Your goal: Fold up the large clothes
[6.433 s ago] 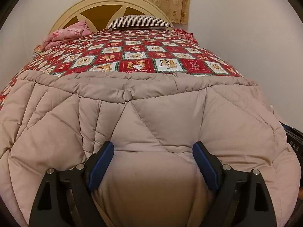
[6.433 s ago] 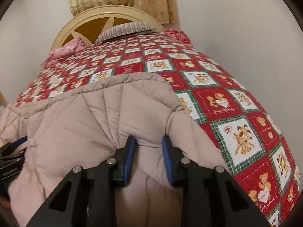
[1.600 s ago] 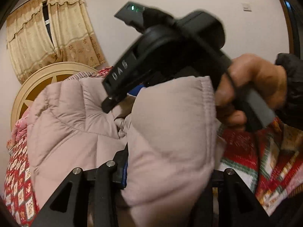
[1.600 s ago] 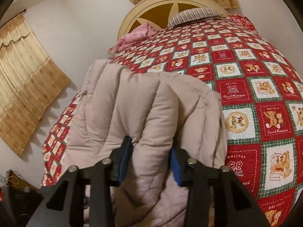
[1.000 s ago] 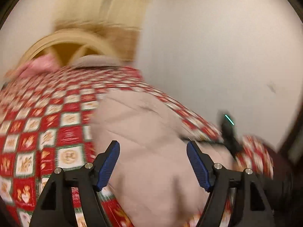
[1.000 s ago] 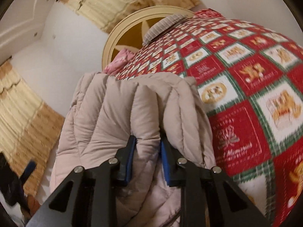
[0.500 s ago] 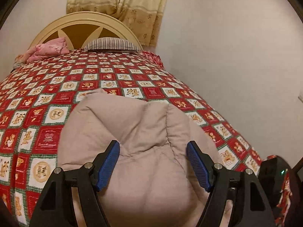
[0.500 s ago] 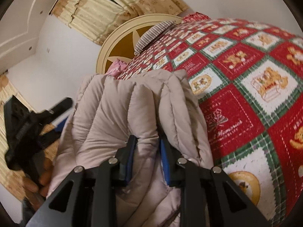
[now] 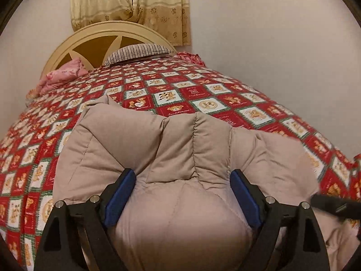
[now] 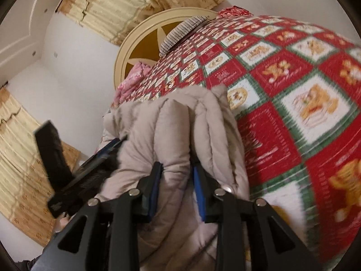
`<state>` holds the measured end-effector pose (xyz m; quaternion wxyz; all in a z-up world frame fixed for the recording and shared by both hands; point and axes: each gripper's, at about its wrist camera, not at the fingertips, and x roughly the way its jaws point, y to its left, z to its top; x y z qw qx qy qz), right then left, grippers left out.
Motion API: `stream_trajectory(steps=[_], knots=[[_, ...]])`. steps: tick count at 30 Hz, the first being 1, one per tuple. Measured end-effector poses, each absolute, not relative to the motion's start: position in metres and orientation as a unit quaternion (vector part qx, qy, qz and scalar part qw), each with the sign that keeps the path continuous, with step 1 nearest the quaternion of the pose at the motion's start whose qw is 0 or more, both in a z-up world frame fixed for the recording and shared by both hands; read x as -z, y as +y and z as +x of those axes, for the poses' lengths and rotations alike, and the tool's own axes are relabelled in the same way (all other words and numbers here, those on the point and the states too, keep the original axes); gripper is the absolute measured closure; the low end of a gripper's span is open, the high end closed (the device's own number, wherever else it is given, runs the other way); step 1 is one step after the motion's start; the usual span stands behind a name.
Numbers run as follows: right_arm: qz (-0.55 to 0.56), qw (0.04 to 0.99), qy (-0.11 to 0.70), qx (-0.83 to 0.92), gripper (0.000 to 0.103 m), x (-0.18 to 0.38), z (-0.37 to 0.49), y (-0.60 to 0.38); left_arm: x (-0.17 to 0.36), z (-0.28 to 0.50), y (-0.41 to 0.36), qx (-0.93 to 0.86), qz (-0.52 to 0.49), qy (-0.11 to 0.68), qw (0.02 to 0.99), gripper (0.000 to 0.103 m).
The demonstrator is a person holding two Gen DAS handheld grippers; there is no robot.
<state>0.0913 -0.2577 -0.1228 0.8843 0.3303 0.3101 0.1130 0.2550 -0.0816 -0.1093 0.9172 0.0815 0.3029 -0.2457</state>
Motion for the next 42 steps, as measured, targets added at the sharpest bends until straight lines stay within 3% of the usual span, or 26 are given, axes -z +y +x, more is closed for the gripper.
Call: stream_trajectory(steps=[3, 4, 5, 10, 12, 15, 17, 20, 23, 29, 42], knots=[[0.314, 0.902, 0.285, -0.084, 0.025, 0.094, 0.073, -0.273, 0.110, 0.255, -0.080, 0.246, 0.079, 0.304, 0.917, 0.017], [0.305, 0.909, 0.273, -0.072, 0.003, 0.083, 0.069, -0.279, 0.111, 0.256, -0.080, 0.245, 0.079, 0.304, 0.917, 0.017], [0.301, 0.913, 0.268, -0.069, 0.000, 0.079, 0.068, -0.283, 0.110, 0.255, -0.080, 0.245, 0.080, 0.304, 0.917, 0.017], [0.262, 0.907, 0.316, -0.095, 0.000, 0.074, 0.104, -0.282, 0.111, 0.256, -0.078, 0.247, 0.075, 0.303, 0.917, 0.017], [0.230, 0.900, 0.354, -0.106, 0.007, 0.083, 0.126, -0.270, 0.111, 0.256, -0.078, 0.248, 0.072, 0.302, 0.918, 0.017], [0.217, 0.892, 0.379, -0.114, 0.021, 0.100, 0.145, -0.261, 0.110, 0.255, -0.071, 0.247, 0.058, 0.296, 0.921, 0.017], [0.209, 0.893, 0.376, -0.132, 0.042, 0.104, 0.151, -0.256, 0.110, 0.255, -0.065, 0.240, 0.045, 0.289, 0.926, 0.017], [0.156, 0.907, 0.369, -0.132, 0.054, 0.100, 0.159, -0.237, 0.108, 0.255, -0.055, 0.225, 0.022, 0.277, 0.934, 0.017], [0.129, 0.912, 0.365, -0.137, 0.056, 0.110, 0.169, -0.220, 0.110, 0.261, -0.053, 0.211, 0.013, 0.281, 0.936, 0.017], [0.222, 0.888, 0.361, -0.178, 0.056, 0.146, 0.185, -0.238, 0.119, 0.275, -0.073, 0.192, 0.053, 0.303, 0.932, 0.013], [0.238, 0.888, 0.351, -0.180, 0.056, 0.146, 0.178, -0.242, 0.099, 0.271, -0.066, 0.224, 0.053, 0.337, 0.913, 0.012]])
